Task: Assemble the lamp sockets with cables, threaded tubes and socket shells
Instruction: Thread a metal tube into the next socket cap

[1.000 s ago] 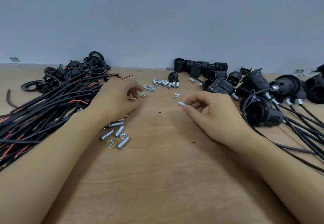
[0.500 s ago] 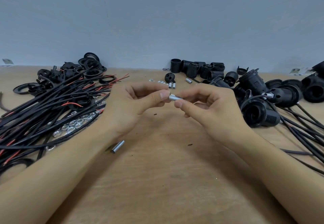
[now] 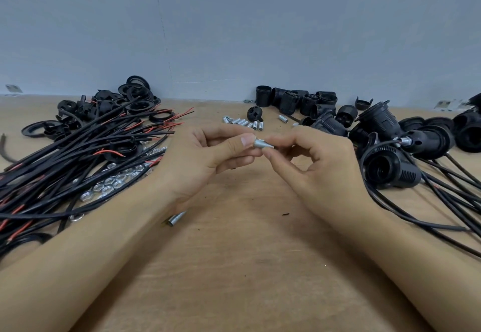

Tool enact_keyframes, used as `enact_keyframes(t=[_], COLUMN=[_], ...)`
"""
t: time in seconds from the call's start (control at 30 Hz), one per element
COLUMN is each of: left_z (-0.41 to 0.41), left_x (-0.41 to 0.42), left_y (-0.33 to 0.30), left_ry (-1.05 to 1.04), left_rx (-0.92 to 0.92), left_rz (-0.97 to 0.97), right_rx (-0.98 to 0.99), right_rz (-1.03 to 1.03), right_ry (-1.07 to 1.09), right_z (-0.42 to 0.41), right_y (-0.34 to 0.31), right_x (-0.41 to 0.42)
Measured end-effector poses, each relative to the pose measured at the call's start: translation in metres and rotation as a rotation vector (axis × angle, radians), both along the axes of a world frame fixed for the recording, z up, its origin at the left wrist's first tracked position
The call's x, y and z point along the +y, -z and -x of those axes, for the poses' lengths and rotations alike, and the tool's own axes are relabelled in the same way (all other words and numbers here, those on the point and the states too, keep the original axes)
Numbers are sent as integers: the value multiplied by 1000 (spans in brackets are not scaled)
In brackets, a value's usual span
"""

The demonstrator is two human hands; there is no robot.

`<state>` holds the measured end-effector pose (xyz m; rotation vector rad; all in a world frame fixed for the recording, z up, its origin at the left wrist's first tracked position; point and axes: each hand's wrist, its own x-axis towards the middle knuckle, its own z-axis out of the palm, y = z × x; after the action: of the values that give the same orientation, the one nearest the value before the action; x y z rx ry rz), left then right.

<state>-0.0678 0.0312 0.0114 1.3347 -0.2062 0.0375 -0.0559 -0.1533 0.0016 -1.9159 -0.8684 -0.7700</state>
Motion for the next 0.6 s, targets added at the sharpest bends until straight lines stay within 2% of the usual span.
enact_keyframes(t=[0.07,0.23,0.33,0.6], left_z=[0,1,1,3], left_x=[1,0,-1,-2], left_y=[0,0,-1,-2], left_ry=[9,-3,4,-58], left_rx=[0,-56,-36,-71], left_rz=[10,-80,19,-11], right_rx=[-4,331,456,241], right_rz=[10,-104,-227,-184], right_ry=[9,-75,-177,-153], right_z=[0,0,-2,-3], right_y=[-1,1,0,3], right_x=[-2,0,0,0])
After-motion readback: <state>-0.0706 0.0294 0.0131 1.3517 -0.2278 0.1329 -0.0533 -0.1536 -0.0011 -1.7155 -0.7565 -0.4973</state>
